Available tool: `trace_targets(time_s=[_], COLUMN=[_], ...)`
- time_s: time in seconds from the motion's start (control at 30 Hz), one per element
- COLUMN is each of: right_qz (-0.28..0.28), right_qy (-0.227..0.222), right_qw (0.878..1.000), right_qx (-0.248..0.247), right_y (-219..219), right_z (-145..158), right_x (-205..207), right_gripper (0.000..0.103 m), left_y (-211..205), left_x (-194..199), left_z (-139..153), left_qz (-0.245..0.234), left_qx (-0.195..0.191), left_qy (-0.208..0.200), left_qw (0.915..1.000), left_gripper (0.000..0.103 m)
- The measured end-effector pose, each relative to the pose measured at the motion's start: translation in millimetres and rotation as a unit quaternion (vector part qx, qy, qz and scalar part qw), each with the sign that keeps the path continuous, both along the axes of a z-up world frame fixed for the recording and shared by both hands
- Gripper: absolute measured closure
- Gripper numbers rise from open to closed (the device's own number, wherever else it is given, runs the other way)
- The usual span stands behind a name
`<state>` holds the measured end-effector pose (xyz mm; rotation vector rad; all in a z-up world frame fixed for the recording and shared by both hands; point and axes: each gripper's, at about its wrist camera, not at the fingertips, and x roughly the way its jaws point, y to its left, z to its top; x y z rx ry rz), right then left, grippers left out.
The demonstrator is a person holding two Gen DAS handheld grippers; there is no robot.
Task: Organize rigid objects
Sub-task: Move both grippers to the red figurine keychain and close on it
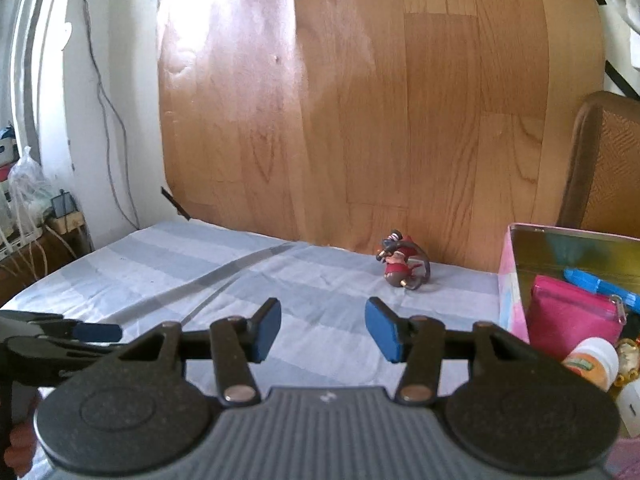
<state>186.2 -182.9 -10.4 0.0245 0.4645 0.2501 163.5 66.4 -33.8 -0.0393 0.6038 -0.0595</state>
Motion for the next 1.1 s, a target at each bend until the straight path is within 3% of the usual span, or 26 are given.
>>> trace_targets(time_s=[0.3,0.4,0.47,0.5,0.63,0.73,0.8,0.83,1.1], right_qz=[-0.042,-0.078,-0.103,-0.119,-0.169,-0.186,-0.187,-0.171,-0.119], right_qy=[0.025,0.034,0.046,0.053,0.099,0.123,0.135,0.145,0.124], right_qw=[0.999,0.996,0.993,0.991,0.979,0.974,0.972,0.974,0.983], right_qx=[-0.012,-0.018,-0.027,-0.036,-0.065,-0.041,-0.031,-0.021,-0.059], right_y=[7,8,9,9,-1,-17,-22,-23,-2], right_z=[-24,-37,-46,-50,-65,-69,-73,-76,-78], right_x=[48,79,107,121,178,204,215,219,186], right_gripper=[0.054,0.045,0.024,0.021,0.020,0.011,0.023,0.052,0.053], left_y=[8,9,11,12,24,27,24,24,24], left_x=[12,13,8,6,5,9,8,7,9], left_z=[-15,-21,-20,-20,-21,-23,-24,-25,-25], left_qz=[0.019,0.017,0.016,0.017,0.025,0.025,0.021,0.019,0.020], left_qx=[0.015,0.008,-0.001,-0.006,-0.046,-0.062,-0.060,-0.059,-0.059], left_qy=[-0.004,-0.006,-0.020,-0.024,-0.026,-0.016,-0.017,-0.017,-0.015], left_qw=[0.9997,0.9998,0.9997,0.9996,0.9983,0.9976,0.9979,0.9980,0.9979], left_gripper=[0.039,0.038,0.039,0.039,0.038,0.039,0.039,0.039,0.039])
